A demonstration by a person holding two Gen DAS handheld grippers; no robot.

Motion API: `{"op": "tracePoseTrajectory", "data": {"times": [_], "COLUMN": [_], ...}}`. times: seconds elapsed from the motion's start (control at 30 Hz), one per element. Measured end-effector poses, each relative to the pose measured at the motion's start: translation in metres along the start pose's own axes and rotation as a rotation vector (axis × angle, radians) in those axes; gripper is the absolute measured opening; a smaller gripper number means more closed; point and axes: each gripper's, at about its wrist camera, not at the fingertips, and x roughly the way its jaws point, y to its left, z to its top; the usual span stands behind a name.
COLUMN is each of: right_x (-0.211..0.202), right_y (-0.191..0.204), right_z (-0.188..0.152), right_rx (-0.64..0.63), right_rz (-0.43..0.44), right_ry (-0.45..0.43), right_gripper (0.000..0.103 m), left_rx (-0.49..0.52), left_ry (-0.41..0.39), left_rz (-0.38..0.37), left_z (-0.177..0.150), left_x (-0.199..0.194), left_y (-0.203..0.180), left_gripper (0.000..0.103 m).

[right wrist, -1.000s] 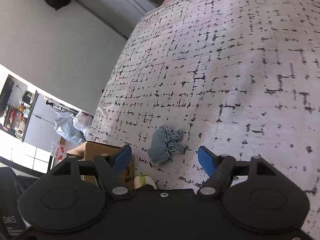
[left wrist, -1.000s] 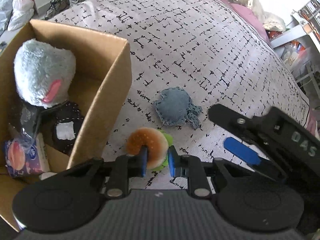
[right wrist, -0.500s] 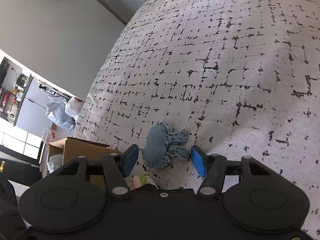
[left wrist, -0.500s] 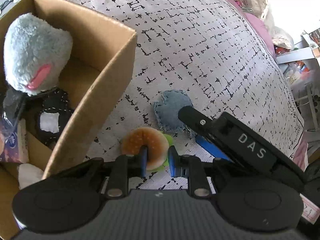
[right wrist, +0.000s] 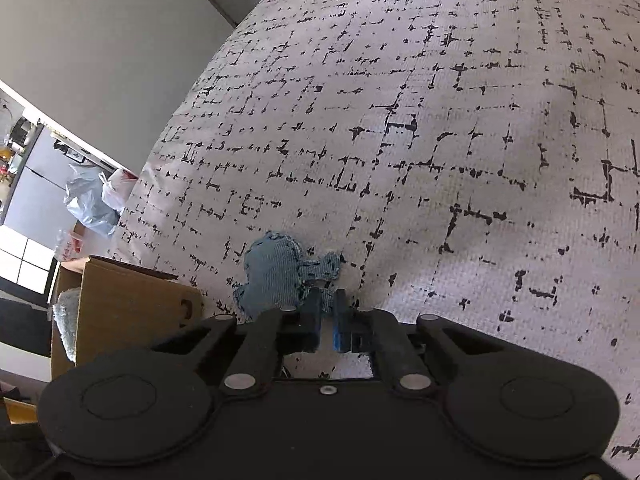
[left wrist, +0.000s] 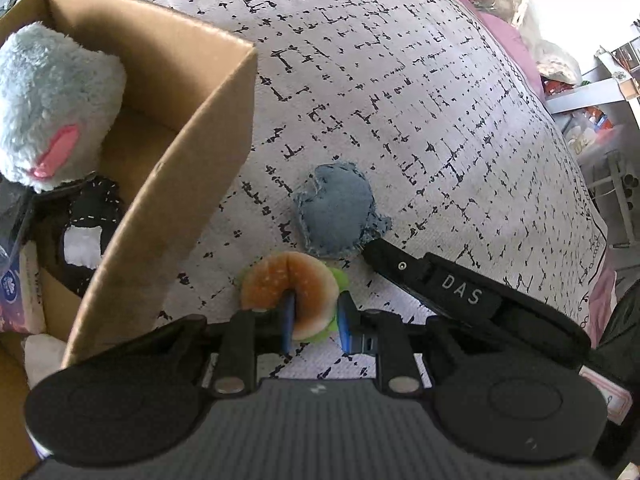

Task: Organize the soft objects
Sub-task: 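Grasp the grey-blue octopus plush with the right tool while the left tool holds the burger, then carry the burger toy and octopus plush over the box with both tools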

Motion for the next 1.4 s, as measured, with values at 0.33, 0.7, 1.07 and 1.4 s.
{"op": "tracePoseTrajectory", "data": {"times": [0.33, 0.7, 1.07, 1.4], "right_x": [-0.036, -0.080, -0.132, -0.162], "right_y": [-0.010, -0.013, -0.001, 0.018], "right_z": [-0.011, -0.026, -0.046, -0.064], "right_rx": [0.052, 0.096, 0.148, 0.132], "right_rz": [-0.022, 0.018, 0.052, 0.061], "right_ry": [-0.029, -0.100, -0.224, -0.265], "right_gripper": [0.004, 0.004, 0.004, 0.004], "left_rx": [-0.006, 0.024, 0.145, 0.206], "left_ry": [-0.015, -0.030, -0.058, -0.116], "left_rz": [0.004, -0.033, -0.062, -0.085], "left_z": [-0.007, -0.024, -0.036, -0.045], "left_x": [-0.017, -0.047, -0.088, -0.123], "left_y": [0.003, -0.001, -0.012, -0.012], "left_gripper": [0.021, 0.020, 0.020, 0.020]}}
